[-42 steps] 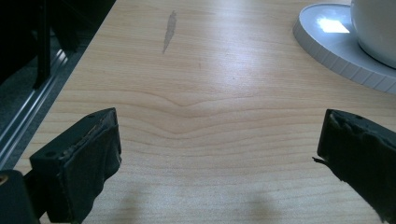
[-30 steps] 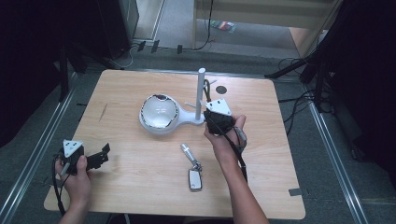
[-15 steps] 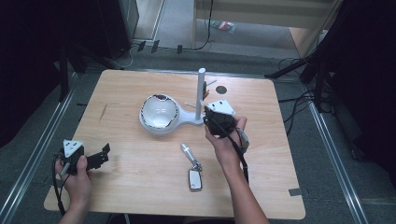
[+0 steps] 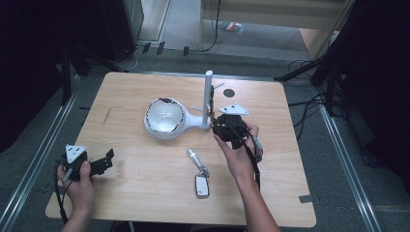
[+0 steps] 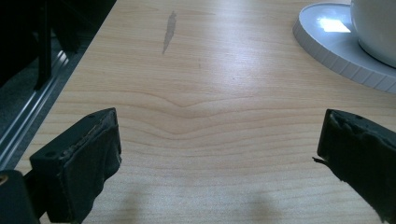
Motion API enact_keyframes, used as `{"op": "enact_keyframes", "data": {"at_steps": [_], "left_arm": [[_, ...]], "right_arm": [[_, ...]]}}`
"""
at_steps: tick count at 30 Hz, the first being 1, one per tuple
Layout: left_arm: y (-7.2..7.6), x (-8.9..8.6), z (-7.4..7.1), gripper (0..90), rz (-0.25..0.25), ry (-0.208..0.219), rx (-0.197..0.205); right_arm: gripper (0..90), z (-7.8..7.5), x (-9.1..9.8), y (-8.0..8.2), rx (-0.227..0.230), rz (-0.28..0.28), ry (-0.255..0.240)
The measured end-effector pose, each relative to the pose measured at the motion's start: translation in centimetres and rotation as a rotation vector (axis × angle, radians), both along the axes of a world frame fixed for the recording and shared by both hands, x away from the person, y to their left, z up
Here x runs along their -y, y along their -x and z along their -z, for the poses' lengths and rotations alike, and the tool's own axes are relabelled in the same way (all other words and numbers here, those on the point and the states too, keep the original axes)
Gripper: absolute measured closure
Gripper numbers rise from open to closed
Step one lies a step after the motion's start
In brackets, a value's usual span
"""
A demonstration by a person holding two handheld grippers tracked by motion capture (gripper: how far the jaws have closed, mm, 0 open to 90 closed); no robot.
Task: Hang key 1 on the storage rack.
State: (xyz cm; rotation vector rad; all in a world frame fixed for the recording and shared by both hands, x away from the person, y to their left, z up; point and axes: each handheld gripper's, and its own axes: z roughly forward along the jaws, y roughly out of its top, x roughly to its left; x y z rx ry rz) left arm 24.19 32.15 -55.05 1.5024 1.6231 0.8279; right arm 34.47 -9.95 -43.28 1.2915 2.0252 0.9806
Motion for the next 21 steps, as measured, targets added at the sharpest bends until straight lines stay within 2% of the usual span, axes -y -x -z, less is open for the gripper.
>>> {"op": "enact_keyframes", "data": {"at_steps": [7,10,16,21], "left_arm": [[0.0,0.1,0.0,0.0,-0.002,-0.004,0.000],[0.0,0.0,0.0,0.0,-0.001,-0.002,-0.001],[0.0,0.1,0.0,0.0,0.000,-0.004,0.000],[0.0,0.1,0.0,0.0,0.001,-0.004,0.001]], "right_arm": [[57.8,0.1,0.1,0.3,-0.132,-0.040,0.018],[57.1,0.1,0.1,0.3,-0.190,-0.064,0.006],[54.3,0.4,-0.4,0.7,-0.249,-0.097,0.044],[53.5,1.1,-0.3,0.8,-0.310,-0.112,0.052]]}}
